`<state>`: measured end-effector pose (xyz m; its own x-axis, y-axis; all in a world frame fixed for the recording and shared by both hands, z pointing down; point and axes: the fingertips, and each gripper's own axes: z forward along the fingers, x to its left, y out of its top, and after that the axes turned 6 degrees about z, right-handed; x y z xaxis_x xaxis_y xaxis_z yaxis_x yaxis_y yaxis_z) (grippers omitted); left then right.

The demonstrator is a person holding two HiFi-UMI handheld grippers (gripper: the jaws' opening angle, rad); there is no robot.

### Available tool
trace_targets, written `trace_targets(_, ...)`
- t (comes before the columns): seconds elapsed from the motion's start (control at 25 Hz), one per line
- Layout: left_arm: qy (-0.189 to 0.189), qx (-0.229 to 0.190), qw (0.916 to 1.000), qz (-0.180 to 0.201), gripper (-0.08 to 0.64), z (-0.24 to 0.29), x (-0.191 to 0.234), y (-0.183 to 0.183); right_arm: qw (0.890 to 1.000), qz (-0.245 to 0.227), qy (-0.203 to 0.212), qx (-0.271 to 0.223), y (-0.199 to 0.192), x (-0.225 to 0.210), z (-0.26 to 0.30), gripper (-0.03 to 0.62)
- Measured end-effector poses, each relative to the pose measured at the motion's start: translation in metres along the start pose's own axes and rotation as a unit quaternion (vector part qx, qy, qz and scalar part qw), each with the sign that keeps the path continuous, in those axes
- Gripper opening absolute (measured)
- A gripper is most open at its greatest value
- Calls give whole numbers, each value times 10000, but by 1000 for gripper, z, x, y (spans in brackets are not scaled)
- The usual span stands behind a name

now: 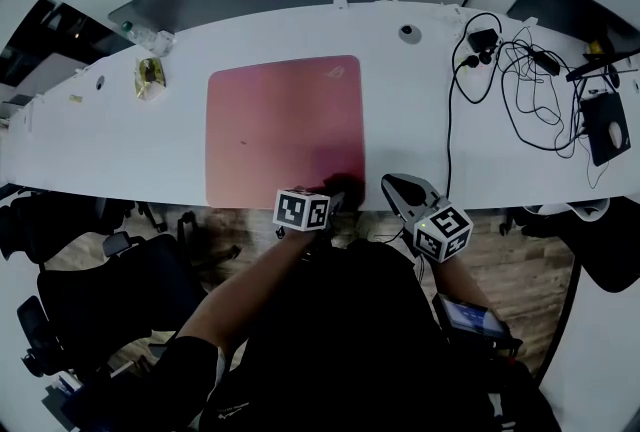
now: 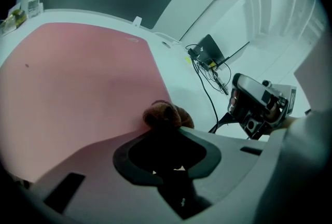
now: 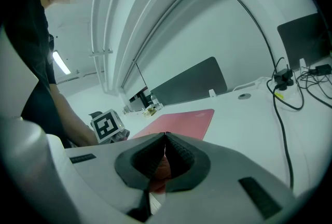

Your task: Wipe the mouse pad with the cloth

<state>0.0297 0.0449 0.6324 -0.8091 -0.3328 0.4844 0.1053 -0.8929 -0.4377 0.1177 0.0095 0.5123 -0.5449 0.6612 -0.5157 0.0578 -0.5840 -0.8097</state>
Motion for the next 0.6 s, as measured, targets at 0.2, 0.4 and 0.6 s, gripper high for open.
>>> trace_targets(0.2, 72, -109, 9998, -150, 89, -15, 18, -5, 10000, -42, -20, 67, -4, 9, 11, 26)
trace_targets(0.4, 175, -205, 9991, -339, 89, -33, 38, -14, 9999, -76, 52, 132, -5, 20, 23, 26)
trace_targets(0.6, 331, -287, 9982, -419, 89, -50, 57, -21, 9995, -120, 142, 262, -9, 28, 33, 26)
